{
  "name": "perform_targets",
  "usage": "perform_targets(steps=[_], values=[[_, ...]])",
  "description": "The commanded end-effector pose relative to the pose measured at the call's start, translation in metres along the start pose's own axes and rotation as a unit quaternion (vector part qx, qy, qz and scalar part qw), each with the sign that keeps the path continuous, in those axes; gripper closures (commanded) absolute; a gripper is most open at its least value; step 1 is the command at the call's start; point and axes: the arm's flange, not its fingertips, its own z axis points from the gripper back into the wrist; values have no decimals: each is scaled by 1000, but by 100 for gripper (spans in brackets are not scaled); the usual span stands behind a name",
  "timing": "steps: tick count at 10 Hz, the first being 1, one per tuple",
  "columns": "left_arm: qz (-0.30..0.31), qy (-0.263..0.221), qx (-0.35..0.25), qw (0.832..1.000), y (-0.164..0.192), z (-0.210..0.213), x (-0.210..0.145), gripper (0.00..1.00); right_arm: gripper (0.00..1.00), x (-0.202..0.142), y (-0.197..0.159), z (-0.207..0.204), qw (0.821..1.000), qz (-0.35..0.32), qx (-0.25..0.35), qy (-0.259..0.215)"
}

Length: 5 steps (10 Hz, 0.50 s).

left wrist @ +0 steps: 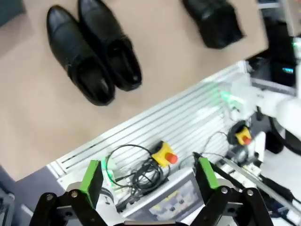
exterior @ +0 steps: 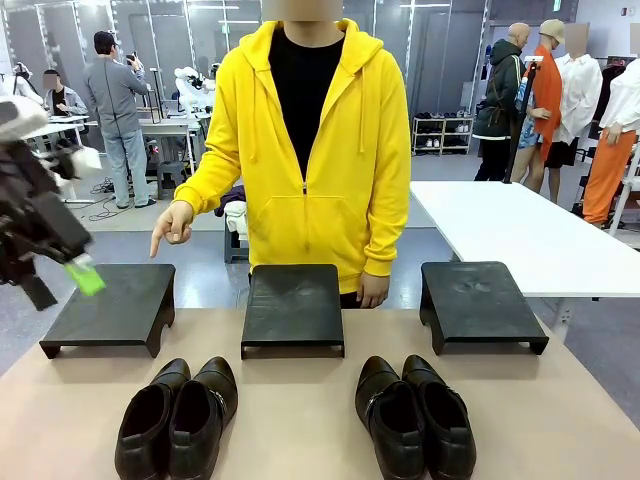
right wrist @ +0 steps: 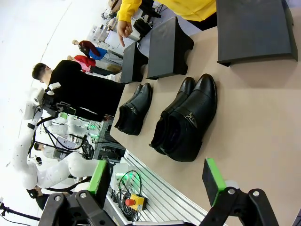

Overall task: Place the shoes on the stand as instructed by the person.
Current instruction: Pick up one pair of Shoes and place it on the Shoes Stand indicated by the person.

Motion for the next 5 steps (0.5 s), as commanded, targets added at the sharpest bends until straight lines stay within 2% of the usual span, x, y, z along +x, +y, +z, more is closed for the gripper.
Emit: perform_targets(steps=[1, 3, 5], values=[[65, -27, 69, 995, -9, -37, 7, 0, 0, 1, 1, 2, 1000, 5, 5, -2], [90, -61, 115, 987, -21, -68, 8, 0, 0, 1, 1, 2, 1000, 5, 5, -2], [131, -78, 134, 979, -14, -98, 10, 0, 0, 1, 1, 2, 1000, 5, 5, -2]])
